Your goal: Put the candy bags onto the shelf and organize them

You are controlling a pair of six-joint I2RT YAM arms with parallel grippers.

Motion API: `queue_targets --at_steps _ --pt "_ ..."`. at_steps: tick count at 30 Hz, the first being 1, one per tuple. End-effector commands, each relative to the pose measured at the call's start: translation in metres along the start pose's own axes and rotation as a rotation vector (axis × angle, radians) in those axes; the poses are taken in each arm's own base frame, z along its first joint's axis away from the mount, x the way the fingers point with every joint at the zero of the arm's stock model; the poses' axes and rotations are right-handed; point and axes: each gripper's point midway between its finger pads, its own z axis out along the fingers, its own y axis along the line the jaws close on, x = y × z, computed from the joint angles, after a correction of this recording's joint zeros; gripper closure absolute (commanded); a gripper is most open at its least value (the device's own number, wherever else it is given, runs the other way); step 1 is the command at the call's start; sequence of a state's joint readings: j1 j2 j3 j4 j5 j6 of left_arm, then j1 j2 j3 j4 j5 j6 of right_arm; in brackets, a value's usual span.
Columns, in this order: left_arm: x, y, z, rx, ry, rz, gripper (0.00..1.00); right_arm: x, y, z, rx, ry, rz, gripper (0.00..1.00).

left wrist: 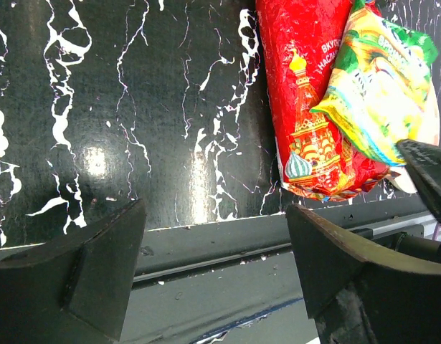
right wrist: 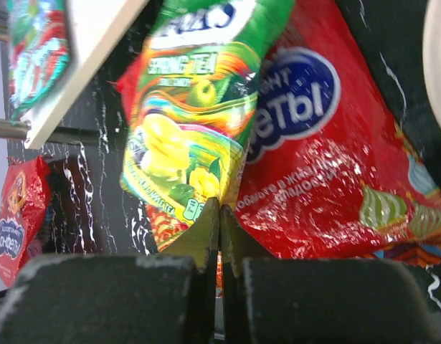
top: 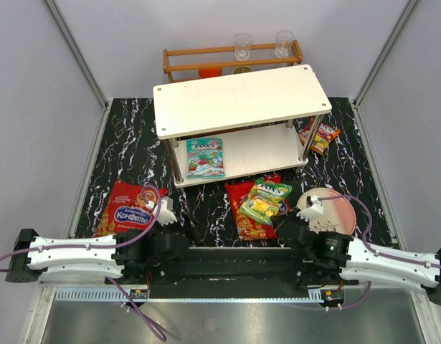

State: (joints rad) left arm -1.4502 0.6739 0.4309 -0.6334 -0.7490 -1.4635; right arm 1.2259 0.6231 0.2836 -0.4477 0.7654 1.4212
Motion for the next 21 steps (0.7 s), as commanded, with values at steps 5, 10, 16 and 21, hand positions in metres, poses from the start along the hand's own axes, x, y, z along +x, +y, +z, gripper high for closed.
queue_targets --at_steps 5,10,16,21 --pt "-0.004 -0.005 0.001 0.02 -0.025 -0.013 0.17 -0.065 0.073 -0.028 -0.178 -0.197 -0.4 1.0" --pt "-0.002 -0.007 0.003 0.02 -0.022 -0.016 0.17 -0.08 0.114 -0.042 -0.334 -0.274 -0.553 1.0" --pt "0.0 -0.007 0.005 0.027 -0.022 -0.022 0.17 -0.088 0.151 -0.048 -0.435 -0.321 -0.687 1.0" --pt "-0.002 -0.009 0.005 0.03 -0.032 -0.016 0.17 -0.097 0.166 -0.028 -0.504 -0.293 -0.686 1.0"
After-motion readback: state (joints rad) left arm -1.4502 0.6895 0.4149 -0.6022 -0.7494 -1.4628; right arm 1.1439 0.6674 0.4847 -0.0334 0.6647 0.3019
